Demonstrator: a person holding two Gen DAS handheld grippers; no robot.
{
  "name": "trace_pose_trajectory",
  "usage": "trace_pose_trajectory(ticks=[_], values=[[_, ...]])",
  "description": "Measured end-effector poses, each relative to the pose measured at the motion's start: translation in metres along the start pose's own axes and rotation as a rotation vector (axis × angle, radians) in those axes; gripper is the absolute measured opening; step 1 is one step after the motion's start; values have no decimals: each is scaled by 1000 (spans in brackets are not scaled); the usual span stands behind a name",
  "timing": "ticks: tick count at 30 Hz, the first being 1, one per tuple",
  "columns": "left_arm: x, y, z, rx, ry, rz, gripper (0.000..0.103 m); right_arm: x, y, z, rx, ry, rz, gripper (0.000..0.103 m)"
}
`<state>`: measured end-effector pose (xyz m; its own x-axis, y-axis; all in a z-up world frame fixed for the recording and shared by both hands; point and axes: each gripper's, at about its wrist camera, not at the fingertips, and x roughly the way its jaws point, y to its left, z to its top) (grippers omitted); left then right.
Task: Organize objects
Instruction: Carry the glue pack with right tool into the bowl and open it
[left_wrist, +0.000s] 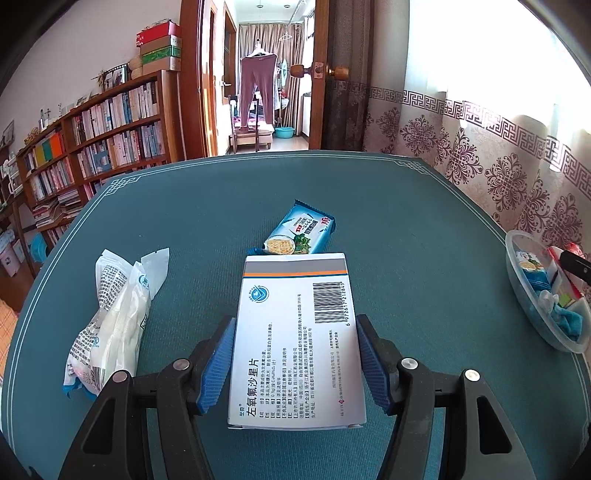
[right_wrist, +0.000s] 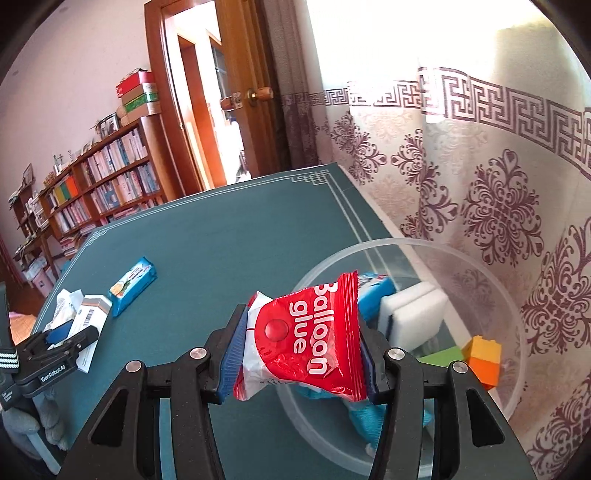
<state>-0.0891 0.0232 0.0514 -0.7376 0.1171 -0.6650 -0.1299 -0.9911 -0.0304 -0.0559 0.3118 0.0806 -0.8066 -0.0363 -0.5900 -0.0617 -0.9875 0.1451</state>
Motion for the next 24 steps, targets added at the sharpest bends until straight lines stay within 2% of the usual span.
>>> trace_pose_trajectory(ticks=[17, 24], values=[[-4, -25, -8, 50, 16, -31, 66, 13, -76, 44, 98, -23, -148, 53], [-3, -27, -11, 54, 25, -35, 66, 24, -93, 48, 123, -7, -195, 55]])
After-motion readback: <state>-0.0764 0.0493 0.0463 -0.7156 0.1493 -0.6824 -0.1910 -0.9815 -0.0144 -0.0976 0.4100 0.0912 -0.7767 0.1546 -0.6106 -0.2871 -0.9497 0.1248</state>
